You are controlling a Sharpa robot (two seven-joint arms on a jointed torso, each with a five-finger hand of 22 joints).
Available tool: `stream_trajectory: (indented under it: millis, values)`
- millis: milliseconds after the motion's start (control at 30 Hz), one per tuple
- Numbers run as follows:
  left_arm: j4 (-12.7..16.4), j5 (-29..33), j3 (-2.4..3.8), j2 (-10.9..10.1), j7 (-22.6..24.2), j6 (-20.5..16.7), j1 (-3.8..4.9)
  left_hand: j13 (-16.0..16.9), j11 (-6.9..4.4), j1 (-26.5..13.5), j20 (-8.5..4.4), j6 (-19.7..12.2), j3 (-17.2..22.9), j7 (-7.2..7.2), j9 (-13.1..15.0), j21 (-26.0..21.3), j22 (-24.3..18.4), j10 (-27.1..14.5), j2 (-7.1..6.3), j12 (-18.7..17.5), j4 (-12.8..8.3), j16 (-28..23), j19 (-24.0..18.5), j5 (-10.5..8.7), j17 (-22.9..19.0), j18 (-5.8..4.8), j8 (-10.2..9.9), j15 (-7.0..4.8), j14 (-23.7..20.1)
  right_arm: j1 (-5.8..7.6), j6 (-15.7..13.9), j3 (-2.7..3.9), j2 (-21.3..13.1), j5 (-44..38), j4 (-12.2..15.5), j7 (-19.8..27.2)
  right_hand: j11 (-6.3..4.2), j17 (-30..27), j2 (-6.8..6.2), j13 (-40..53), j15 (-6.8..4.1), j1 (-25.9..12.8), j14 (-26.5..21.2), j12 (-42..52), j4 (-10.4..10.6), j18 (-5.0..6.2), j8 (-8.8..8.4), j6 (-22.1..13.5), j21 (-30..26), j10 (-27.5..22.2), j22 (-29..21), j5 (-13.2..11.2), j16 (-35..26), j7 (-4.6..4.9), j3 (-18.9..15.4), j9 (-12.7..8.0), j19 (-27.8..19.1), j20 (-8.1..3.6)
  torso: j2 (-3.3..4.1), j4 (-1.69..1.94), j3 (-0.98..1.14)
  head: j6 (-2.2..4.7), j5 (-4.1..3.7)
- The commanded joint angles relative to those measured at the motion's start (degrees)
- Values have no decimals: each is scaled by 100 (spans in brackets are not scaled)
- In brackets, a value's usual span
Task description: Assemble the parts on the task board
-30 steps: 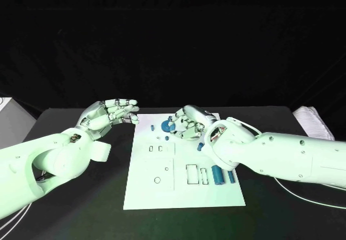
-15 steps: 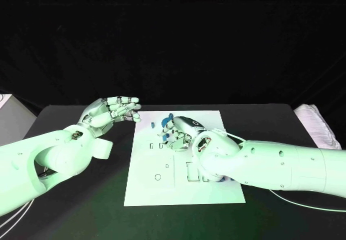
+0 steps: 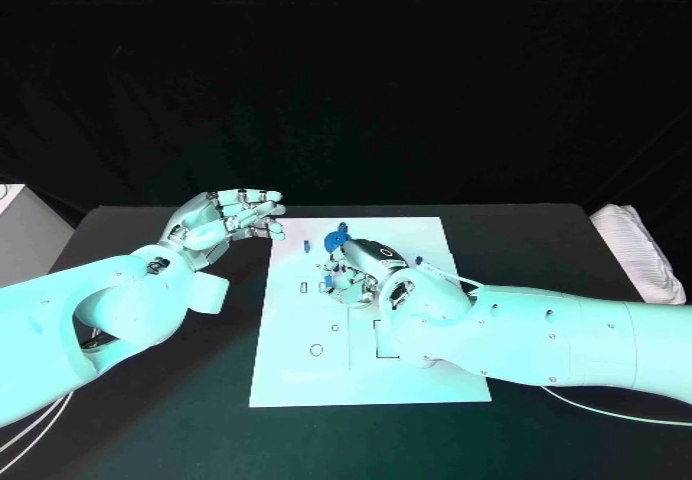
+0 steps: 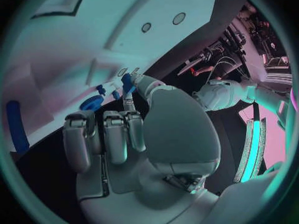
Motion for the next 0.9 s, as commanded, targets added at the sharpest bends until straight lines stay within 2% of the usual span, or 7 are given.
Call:
stream_trajectory:
  millis: [33,233,333,900]
  values:
    - [4,-43,2,10,13,73,4,5,-9,-33,-3,-20,5,215,8,24,7,-3,15,-9,-28,21,-51,-19,7,49,-34,-12,-20,-33,64,-3,22,-290,-39,-154,8,1508,-13,1128,7,-79,597,-12,17,-74,232,20,19,235,1485,-43,34,-6,13,178,592,-26,-4,1,-1,-16,6]
    - [2,-45,2,7,3,82,4,6,-10,-42,-2,-17,2,213,10,39,15,-1,12,-8,-30,31,-56,-20,15,51,-36,-13,-16,-79,72,-6,48,-374,-103,-187,6,1508,-47,1129,6,-130,597,-12,28,-74,243,17,21,238,1486,-65,34,-8,-1,180,593,-26,-4,-7,-2,-22,17]
    - [3,-45,2,5,-3,86,4,6,-10,-42,-2,-17,2,213,10,39,15,-1,12,-8,-30,31,-56,-20,15,51,-36,-13,-16,-96,78,-7,60,-396,-138,-193,7,1508,-112,1123,7,-192,597,-21,41,-75,250,3,23,233,1488,-87,34,-6,-28,177,594,-26,-4,-7,-1,-26,18]
    - [-2,-47,2,-1,-37,120,4,6,-10,-49,-2,-16,-1,212,11,50,21,-2,11,-9,-31,36,-63,-19,20,51,-38,-13,-17,-147,69,-11,109,-458,-247,-202,17,1508,-196,1115,12,-291,597,-36,80,-70,251,-30,6,225,1475,-136,34,5,-71,167,585,-22,-3,-8,2,-51,29]
